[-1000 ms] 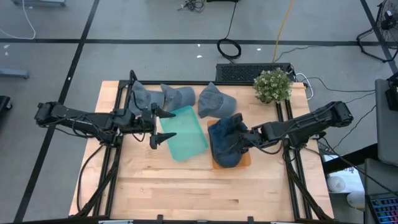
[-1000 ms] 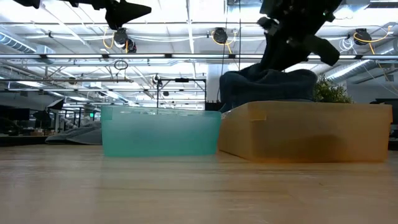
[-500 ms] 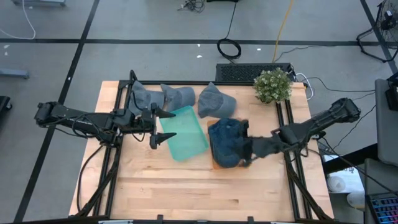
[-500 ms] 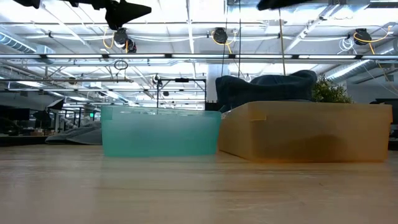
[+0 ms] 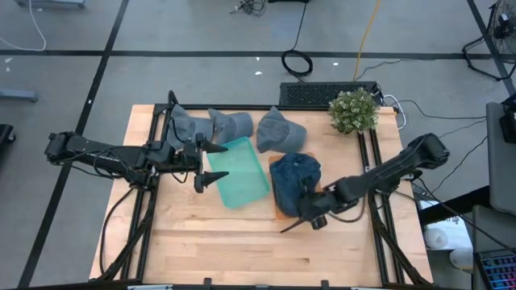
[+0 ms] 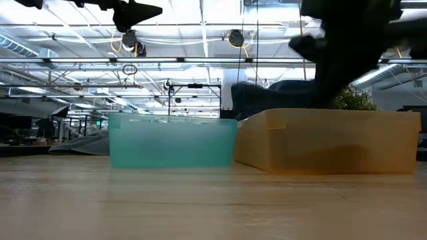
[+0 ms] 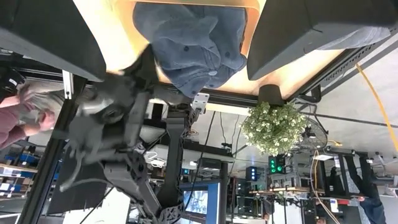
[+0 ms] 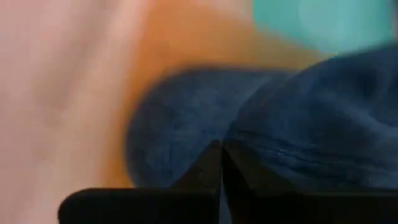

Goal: Pick & Place hat
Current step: Put the blue cap into the orange bin

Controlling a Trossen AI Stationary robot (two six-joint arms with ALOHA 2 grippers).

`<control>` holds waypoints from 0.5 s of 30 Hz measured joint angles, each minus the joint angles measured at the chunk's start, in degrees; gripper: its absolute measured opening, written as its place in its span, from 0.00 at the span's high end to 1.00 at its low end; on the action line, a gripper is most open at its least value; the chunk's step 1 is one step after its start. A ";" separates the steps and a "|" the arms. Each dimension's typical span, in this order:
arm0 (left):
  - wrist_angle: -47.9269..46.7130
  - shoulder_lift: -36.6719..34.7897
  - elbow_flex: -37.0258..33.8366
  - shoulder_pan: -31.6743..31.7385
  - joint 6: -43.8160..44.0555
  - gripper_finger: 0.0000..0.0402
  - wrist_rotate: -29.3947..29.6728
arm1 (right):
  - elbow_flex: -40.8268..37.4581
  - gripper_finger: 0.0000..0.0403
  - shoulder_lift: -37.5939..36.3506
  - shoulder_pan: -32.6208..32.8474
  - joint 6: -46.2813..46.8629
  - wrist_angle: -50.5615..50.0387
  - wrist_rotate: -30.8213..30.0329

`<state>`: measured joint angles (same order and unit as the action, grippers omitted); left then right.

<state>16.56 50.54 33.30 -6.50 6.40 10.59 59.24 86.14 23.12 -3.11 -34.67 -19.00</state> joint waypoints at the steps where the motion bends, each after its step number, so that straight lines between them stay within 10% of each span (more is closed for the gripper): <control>1: 0.00 0.00 0.00 0.00 0.02 0.01 0.00 | 0.01 1.00 1.28 -0.78 -0.02 -1.05 -1.39; 15: -0.02 0.00 0.00 0.00 1.64 0.01 0.00 | -0.09 1.00 3.77 -4.37 2.67 -1.55 -0.47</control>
<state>16.53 50.54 33.30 -6.50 8.04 10.59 59.15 89.91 18.74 -0.45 -36.22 -19.46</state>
